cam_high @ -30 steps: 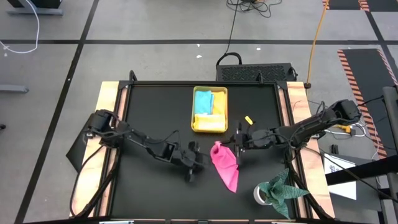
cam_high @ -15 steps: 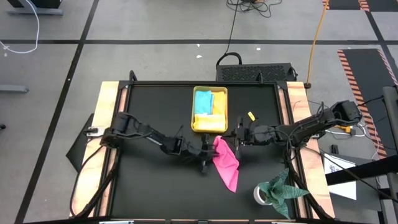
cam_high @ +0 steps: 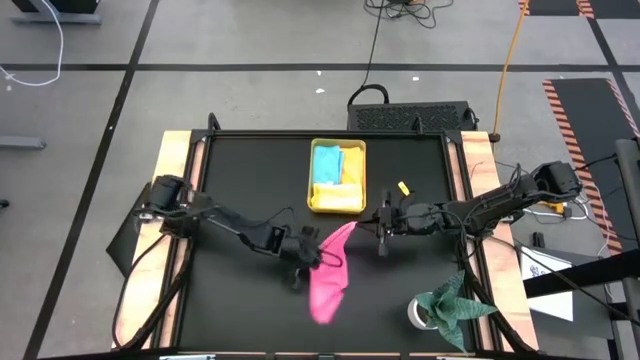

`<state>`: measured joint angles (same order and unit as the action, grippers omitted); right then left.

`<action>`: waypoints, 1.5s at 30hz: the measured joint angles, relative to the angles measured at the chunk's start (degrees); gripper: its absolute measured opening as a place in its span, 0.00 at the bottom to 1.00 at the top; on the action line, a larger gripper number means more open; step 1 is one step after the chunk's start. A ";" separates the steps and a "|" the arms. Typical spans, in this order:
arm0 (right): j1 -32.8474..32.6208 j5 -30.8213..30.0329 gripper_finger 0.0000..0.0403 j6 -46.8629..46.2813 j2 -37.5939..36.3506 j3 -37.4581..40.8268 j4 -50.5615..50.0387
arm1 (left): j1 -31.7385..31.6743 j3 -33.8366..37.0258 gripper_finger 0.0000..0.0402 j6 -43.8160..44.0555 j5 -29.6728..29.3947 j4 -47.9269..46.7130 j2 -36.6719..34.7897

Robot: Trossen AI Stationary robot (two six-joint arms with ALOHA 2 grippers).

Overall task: Fold microfiber towels
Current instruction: Fold the pink towel

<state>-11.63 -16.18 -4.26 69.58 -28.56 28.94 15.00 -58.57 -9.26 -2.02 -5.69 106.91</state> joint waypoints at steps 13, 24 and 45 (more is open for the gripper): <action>-5.49 7.82 0.00 -4.56 1.66 -0.09 -2.28 | 6.68 19.51 0.02 11.56 -14.69 12.62 -23.26; -4.65 7.28 0.00 -2.57 1.70 -0.04 0.09 | 1.74 33.07 0.28 28.93 -3.99 46.00 -15.39; -4.21 7.27 0.00 -0.84 1.70 -0.04 0.70 | -1.70 20.61 0.19 32.66 13.85 45.75 2.63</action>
<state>-15.84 -8.91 -5.10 71.29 -28.60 29.64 13.30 -37.95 23.40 11.82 40.06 109.54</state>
